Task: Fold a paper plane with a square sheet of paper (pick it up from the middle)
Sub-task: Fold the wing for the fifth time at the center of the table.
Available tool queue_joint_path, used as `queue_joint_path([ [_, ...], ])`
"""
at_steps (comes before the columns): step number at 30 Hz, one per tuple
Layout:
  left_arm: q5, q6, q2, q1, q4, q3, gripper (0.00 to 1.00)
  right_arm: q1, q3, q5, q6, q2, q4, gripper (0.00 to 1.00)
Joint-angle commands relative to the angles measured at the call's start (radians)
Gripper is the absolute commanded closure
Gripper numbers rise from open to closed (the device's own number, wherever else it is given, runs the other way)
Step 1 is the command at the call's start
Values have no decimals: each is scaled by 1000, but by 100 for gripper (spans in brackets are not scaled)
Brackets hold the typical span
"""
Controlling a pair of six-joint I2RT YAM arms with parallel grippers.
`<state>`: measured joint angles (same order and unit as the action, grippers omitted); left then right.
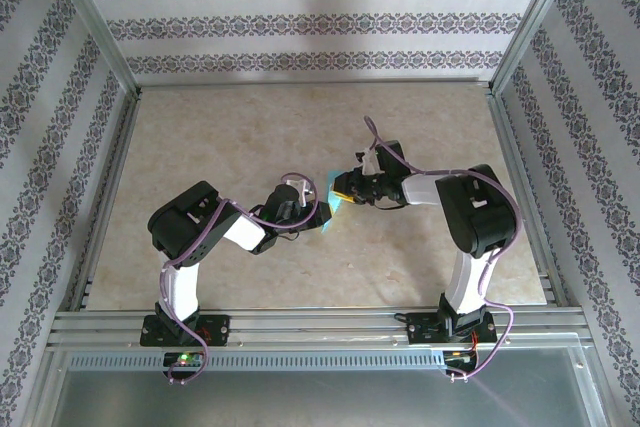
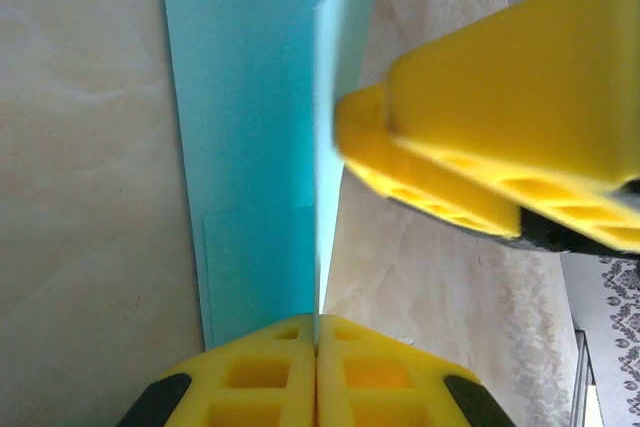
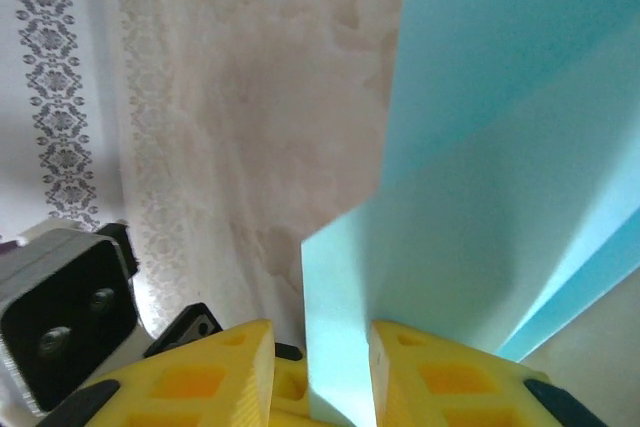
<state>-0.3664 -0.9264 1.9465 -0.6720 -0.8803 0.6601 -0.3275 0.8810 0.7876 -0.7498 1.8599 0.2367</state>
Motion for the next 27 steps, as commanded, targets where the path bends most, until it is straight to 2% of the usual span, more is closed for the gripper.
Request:
queue_joint_path([
  [1,7,-30,68,11,124,-28,93,22,-19,8,43,-61,13,68],
  [17,12,-109,97,25,145,-40,97,-16,-14,31,63,8,12,73],
  [27,-2,-114,95,26,237,-12,97,-24,5,27,63,50,3,73],
])
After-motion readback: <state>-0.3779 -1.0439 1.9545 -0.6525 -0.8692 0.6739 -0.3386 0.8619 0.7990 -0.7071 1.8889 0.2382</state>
